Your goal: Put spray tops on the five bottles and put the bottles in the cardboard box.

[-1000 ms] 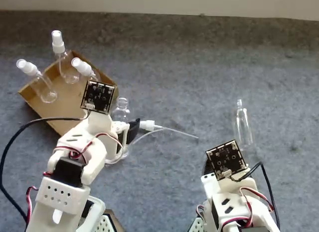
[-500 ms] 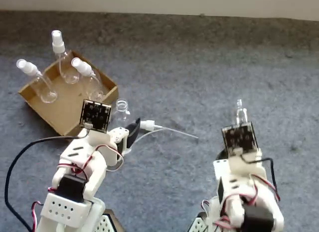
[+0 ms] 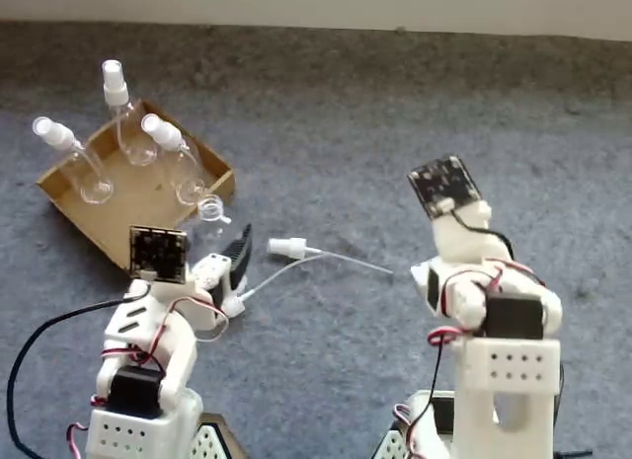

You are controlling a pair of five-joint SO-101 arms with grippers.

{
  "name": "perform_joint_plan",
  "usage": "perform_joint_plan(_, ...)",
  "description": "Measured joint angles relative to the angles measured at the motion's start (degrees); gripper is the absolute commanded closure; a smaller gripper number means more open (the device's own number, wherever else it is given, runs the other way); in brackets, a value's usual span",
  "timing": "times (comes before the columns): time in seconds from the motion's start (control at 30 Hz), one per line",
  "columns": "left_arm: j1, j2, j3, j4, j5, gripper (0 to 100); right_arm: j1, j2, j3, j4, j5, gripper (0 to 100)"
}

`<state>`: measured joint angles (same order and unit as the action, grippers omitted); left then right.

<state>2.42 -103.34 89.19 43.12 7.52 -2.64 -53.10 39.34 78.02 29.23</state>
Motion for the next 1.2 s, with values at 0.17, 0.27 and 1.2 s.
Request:
perform_joint_plan(0.17, -2.55, 0.0, 0.0, 1.14, 0.0, 86, -5.36, 14.24, -9.76, 0.44, 0.44, 99.1)
perform_joint_plan(0.27, -3.16, 0.0, 0.0, 1.14, 0.0, 86, -8.7, 23.38, -15.38, 0.44, 0.44, 99.1)
perform_joint_plan(1.2, -7.03, -0.09, 1.05, 1.14, 0.0, 86, -30.95, 68.92, -44.48, 0.44, 24.44, 75.5)
